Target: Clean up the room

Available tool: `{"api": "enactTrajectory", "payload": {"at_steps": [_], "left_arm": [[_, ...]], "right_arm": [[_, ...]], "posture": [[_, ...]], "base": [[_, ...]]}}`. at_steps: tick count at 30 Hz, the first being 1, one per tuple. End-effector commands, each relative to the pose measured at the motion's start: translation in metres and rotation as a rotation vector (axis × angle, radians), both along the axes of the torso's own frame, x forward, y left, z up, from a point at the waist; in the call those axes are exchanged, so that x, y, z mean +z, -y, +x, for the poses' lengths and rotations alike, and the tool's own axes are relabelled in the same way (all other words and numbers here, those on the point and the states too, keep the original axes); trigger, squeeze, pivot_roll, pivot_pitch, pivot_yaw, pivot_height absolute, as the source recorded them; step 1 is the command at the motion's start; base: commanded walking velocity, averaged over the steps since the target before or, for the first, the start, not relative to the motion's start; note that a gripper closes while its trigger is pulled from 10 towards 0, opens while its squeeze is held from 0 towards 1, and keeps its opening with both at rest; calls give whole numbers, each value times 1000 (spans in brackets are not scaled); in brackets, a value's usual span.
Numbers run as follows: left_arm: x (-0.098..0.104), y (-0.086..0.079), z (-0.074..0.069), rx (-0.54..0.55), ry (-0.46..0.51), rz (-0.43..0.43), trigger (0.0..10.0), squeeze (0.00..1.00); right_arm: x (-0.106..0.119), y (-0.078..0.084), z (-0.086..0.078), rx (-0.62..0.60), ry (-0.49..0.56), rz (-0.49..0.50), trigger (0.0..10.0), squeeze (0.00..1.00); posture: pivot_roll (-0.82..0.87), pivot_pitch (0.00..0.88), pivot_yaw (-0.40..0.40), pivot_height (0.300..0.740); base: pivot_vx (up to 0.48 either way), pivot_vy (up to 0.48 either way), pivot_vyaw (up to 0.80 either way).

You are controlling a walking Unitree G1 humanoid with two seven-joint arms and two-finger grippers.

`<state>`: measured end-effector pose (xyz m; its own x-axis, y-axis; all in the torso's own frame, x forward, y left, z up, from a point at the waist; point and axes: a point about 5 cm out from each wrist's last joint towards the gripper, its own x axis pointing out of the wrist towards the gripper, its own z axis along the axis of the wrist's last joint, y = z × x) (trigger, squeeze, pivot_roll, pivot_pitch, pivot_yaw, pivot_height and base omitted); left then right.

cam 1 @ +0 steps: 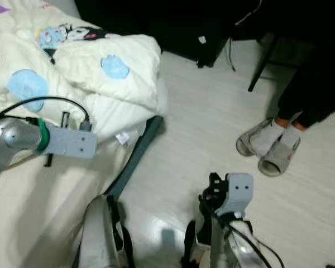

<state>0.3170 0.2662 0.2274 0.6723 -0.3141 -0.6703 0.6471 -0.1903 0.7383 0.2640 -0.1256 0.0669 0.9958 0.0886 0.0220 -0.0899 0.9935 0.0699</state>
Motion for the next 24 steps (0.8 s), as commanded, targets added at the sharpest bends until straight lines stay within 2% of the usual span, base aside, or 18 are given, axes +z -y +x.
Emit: {"api": "enactTrajectory", "payload": {"at_steps": [1,2,3,5,7,9,10,11,12,13,14,15,16,17,22,23,24], "left_arm": [[-27,-15,-26,-21,-200,136,10000,0],[-40,-18,-42,-48,-276,183,10000,0],[-40,-18,-42,-48,-276,183,10000,0],[-59,-20,-68,-76,-399,216,10000,0],[-81,-21,-79,-16,-467,150,10000,0],[-81,-21,-79,-16,-467,150,10000,0],[-92,-12,-61,120,-393,-39,10000,0],[-93,-3,-48,198,-350,-166,10000,0],[-93,-3,-48,198,-350,-166,10000,0],[-93,3,-38,254,-316,-248,10000,0],[-93,3,-38,254,-316,-248,10000,0],[-93,7,-27,296,-269,-270,10000,0],[-93,7,-27,296,-269,-270,10000,0],[-92,7,-23,322,-253,-275,10000,988],[-87,7,-17,358,-194,-276,10000,1000],[-75,-3,-6,428,-46,-253,10000,1000],[-75,-3,-6,428,-46,-253,10000,1000]], "right_arm": [[-13,0,-8,-4,-47,10,10000,0],[-14,-2,-9,-1,-50,12,10000,0],[-14,-2,-9,-1,-50,12,10000,0],[-15,-4,-9,4,-52,15,10000,0],[-15,-5,-8,7,-53,18,10000,0],[-15,-5,-8,7,-53,18,10000,0],[-16,-4,-9,8,-56,15,10000,0],[-17,-3,-9,9,-58,13,10000,0],[-17,-3,-9,9,-58,13,10000,0],[-17,-2,-9,9,-58,10,10000,0],[-17,-2,-9,9,-58,10,10000,0],[-16,-1,-9,6,-56,8,10000,0],[-16,-1,-9,6,-56,8,10000,0],[-16,0,-9,3,-54,7,10000,0],[-16,1,-9,0,-52,6,10000,0],[-16,1,-10,-2,-52,7,10000,0],[-16,1,-10,-2,-52,7,10000,0]], "posture": [[123,316,131,556],[123,316,131,556],[123,316,131,556],[128,318,130,556],[123,320,125,556],[123,320,125,556],[119,320,113,556],[119,320,113,556],[119,320,113,556],[119,320,113,556],[119,320,113,556],[119,320,113,556],[119,320,113,556],[103,321,113,556],[97,322,114,556],[98,323,114,556],[98,323,114,556]], "base": [[0,0,0],[0,0,0],[0,0,0],[0,0,0],[0,0,0],[0,0,0],[0,0,0],[0,0,0],[0,0,0],[0,0,0],[0,0,0],[0,0,0],[0,0,0],[0,0,0],[0,0,0],[0,0,0],[0,0,0]]}}
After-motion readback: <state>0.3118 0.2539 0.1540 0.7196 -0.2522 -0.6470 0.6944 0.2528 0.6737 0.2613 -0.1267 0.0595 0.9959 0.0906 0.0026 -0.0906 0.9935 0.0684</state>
